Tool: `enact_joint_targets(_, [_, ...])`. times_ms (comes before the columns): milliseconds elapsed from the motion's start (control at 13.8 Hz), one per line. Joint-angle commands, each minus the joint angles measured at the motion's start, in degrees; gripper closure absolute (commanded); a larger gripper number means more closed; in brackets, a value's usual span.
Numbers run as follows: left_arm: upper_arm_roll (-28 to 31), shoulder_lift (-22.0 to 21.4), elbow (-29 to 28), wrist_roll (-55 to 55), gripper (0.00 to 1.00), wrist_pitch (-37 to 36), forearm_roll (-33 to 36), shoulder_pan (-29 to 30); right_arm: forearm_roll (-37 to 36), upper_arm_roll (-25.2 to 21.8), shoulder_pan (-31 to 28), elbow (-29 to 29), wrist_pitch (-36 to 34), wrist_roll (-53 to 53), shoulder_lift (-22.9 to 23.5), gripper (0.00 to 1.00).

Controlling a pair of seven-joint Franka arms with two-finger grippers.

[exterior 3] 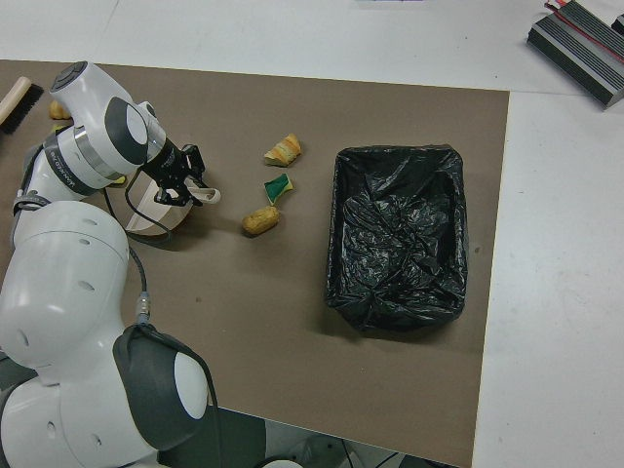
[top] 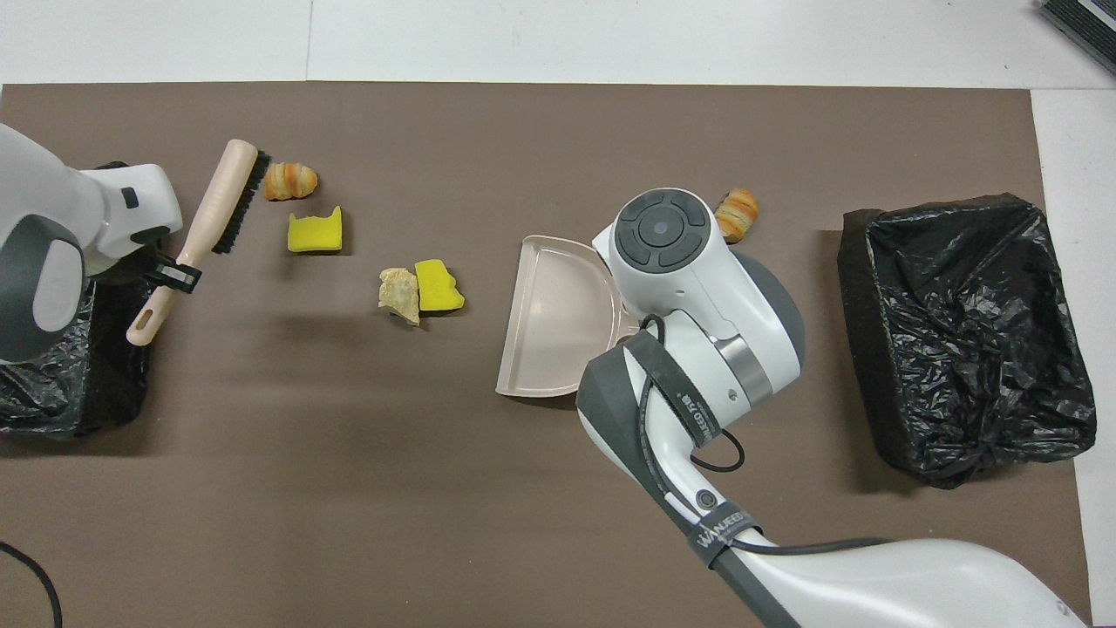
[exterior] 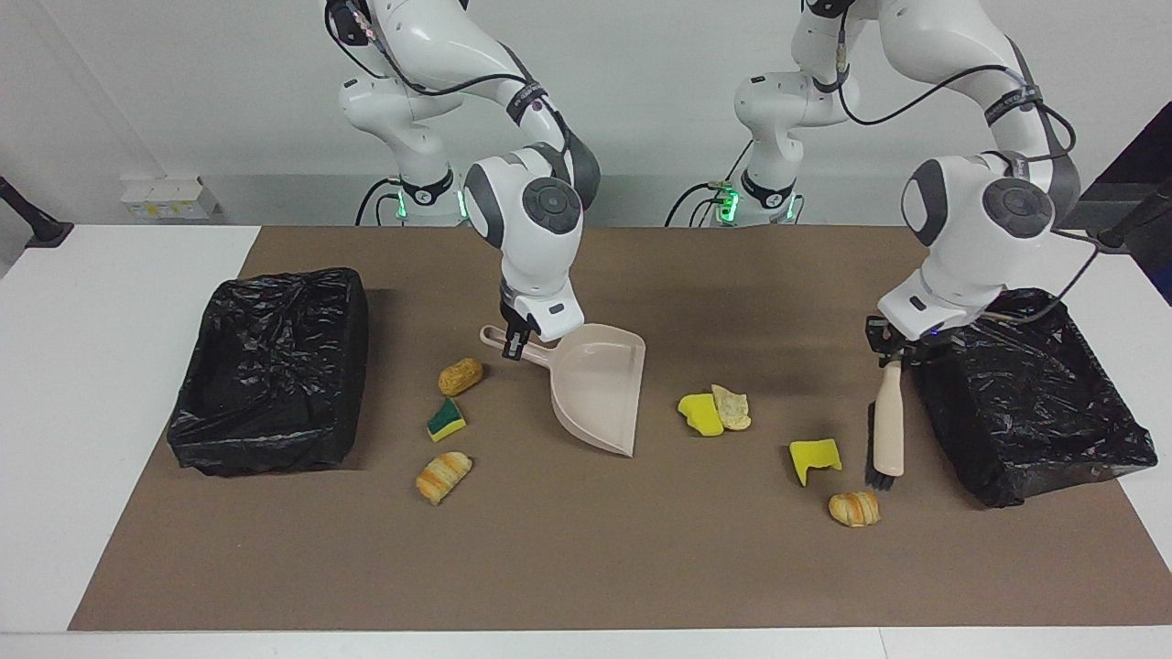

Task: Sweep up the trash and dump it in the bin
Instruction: 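Sweep the bread and sponges into the dustpan with the left gripper's brush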

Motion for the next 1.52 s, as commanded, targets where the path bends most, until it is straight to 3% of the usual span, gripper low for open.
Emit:
enact_joint_targets(0, [-0.8,8.4,7.6,5.7,1.0,1.5,3.7,2.4,0.6,0.3,-0.4,1.1,0.4,-3.0,0.5,1.0])
enact_joint_targets(217, [-0.8,13.1,10.4,6.8,1.0,5.2,4.0,4.3,0.7,0.3,-0.1,1.0,0.4,-2.7,0.6,1.0])
enact_joint_targets(506, [-1.2,13.6,9.8,6.7,1.0,4.9,3.3,3.1,0.8,0.3,-0.1,1.0,0.4,-2.3,0.5,1.0])
enact_joint_targets(940, [-1.4,9.3,2.6,5.0,1.0,-1.1,-0.3,-1.4,0.7,0.3,-0.2,1.0,0.4,-2.3,0.6,1.0])
enact_joint_targets(1157, [-1.4,6.5,-0.6,-4.2,1.0,-5.8,-3.6,-7.3,0.7,0.3,-0.3,1.0,0.4,-2.3,0.6,1.0])
enact_joint_targets(1447, [-1.5,2.2,-8.4,-14.5,1.0,-5.2,-8.8,-14.1,0.5,0.3,-0.8,0.9,0.5,-2.8,0.6,1.0])
